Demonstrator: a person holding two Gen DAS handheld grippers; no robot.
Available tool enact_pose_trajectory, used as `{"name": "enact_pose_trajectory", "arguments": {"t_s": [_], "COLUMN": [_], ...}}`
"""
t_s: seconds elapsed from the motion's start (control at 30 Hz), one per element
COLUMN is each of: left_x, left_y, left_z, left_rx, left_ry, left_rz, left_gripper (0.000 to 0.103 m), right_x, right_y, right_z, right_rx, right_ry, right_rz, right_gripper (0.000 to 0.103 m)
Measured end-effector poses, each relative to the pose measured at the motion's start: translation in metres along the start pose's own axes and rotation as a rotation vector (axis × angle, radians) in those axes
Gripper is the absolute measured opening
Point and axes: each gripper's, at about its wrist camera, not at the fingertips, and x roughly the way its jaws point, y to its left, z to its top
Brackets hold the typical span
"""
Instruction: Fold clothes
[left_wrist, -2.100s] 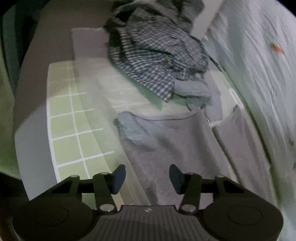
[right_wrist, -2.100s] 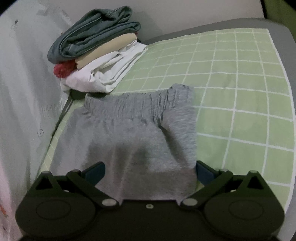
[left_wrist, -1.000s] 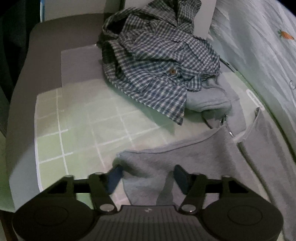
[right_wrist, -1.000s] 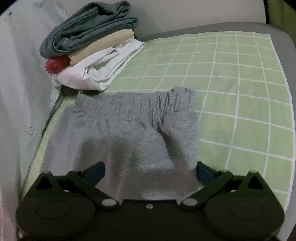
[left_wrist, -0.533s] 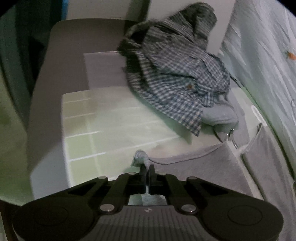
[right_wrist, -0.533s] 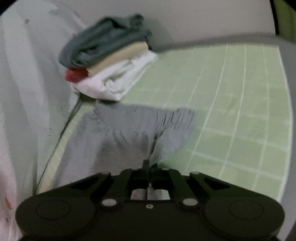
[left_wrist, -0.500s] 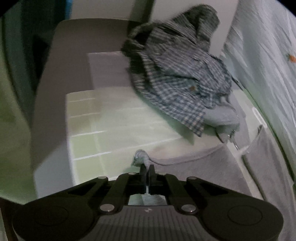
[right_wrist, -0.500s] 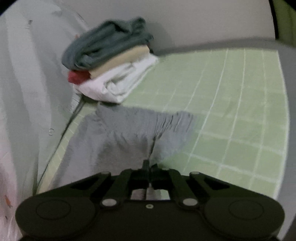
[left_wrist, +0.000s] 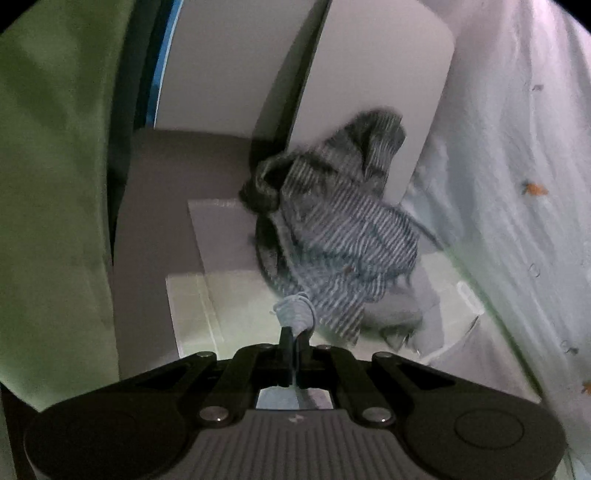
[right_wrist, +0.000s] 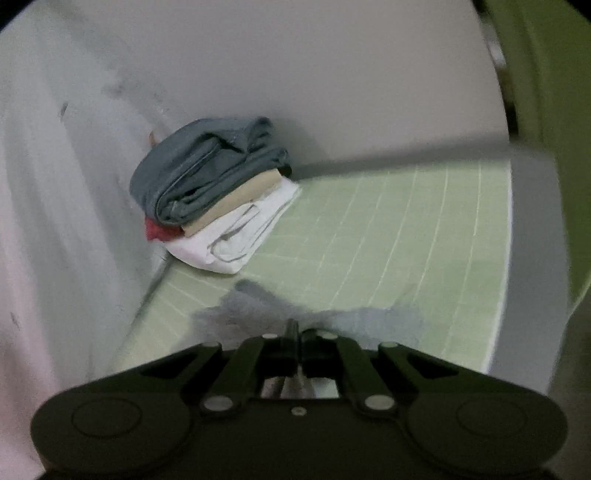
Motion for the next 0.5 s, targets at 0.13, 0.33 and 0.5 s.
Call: {"name": "enact_pose_trajectory", "arguments": {"t_s": [0.13,0.33,0.5], "left_x": [0.006,0.013,0.028], "left_y": [-0.025,-0.079,-0.123], "left_z": [-0.003,0.001,0.015], "left_rx": [0.0,0.086,0.101], "left_ry": [0.006,-0.053,-0.075], "left_rz": [-0.028,-0.031,-0.1], "left_gripper": [0.001,0.001,0.001], "right_x": [0.006,0.018,0.043], "right_y": [0.002,0.022,0.054], "right_z": [0.001,0.008,0.016], "right_rx": [0.018,-0.03,-0.059], "right_ry": [-0.009,-0.04,-0.061], "right_rz": [0.007,0.019,0.027], "right_gripper": [0.002,0.002,0.002]}}
